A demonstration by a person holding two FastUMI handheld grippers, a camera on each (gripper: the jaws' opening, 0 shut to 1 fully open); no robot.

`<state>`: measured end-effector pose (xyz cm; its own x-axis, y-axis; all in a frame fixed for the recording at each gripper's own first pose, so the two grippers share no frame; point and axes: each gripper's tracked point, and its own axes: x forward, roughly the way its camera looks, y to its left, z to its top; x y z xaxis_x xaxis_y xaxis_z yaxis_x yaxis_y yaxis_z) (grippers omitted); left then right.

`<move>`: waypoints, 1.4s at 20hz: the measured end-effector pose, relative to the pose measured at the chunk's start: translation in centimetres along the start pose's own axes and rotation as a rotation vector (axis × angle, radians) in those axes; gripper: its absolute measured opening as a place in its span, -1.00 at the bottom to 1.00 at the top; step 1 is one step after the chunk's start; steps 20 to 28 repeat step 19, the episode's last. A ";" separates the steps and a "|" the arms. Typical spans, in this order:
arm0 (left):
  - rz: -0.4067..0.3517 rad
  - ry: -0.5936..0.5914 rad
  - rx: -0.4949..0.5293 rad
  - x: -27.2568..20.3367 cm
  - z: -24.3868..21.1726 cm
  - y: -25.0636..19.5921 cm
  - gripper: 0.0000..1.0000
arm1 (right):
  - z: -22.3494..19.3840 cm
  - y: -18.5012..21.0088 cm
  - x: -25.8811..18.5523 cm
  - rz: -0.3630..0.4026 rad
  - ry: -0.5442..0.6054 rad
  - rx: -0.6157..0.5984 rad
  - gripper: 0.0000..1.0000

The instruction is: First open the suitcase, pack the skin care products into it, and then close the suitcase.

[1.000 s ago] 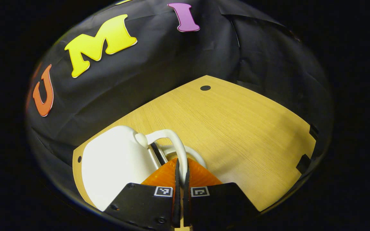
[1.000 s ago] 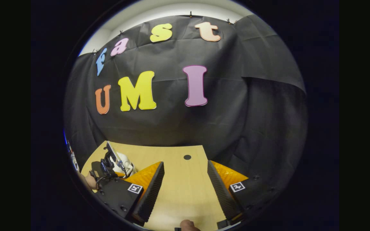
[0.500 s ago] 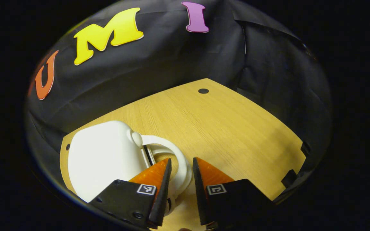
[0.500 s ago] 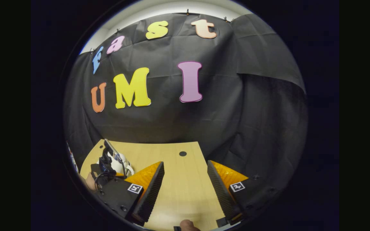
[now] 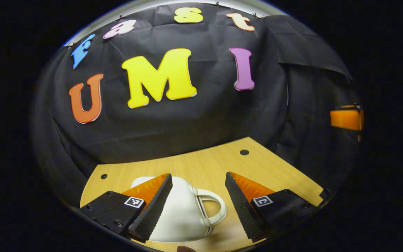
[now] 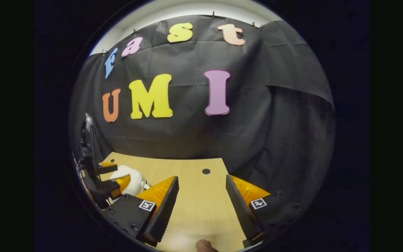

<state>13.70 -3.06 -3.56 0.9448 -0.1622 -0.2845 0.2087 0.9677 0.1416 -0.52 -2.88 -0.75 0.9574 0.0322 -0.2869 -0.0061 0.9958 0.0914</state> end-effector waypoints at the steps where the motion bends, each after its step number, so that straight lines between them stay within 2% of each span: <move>1: 0.028 -0.028 -0.015 -0.7 1.2 1.3 0.94 | 0.7 1.1 0.1 0.013 -0.016 -0.011 0.60; 8: 0.192 -0.191 -0.077 -4.4 7.5 10.2 0.93 | 6.7 8.9 0.1 0.062 -0.177 -0.062 0.60; 11: 0.204 -0.256 -0.110 -5.4 9.4 11.8 0.92 | 9.3 12.0 0.0 0.084 -0.226 -0.062 0.55; 14: 0.215 -0.291 -0.143 -6.5 11.2 13.4 0.92 | 11.0 14.1 -0.3 0.092 -0.265 -0.083 0.60; 18: 0.378 -0.237 -0.091 -6.9 10.2 17.5 0.92 | 11.2 16.1 -0.7 0.105 -0.280 -0.123 0.60; 19: 0.369 -0.209 -0.077 -6.3 9.7 17.6 0.77 | 11.0 16.4 -0.7 0.103 -0.277 -0.130 0.60; 28: 0.369 -0.209 -0.077 -6.3 9.7 17.6 0.77 | 11.0 16.4 -0.7 0.103 -0.277 -0.130 0.60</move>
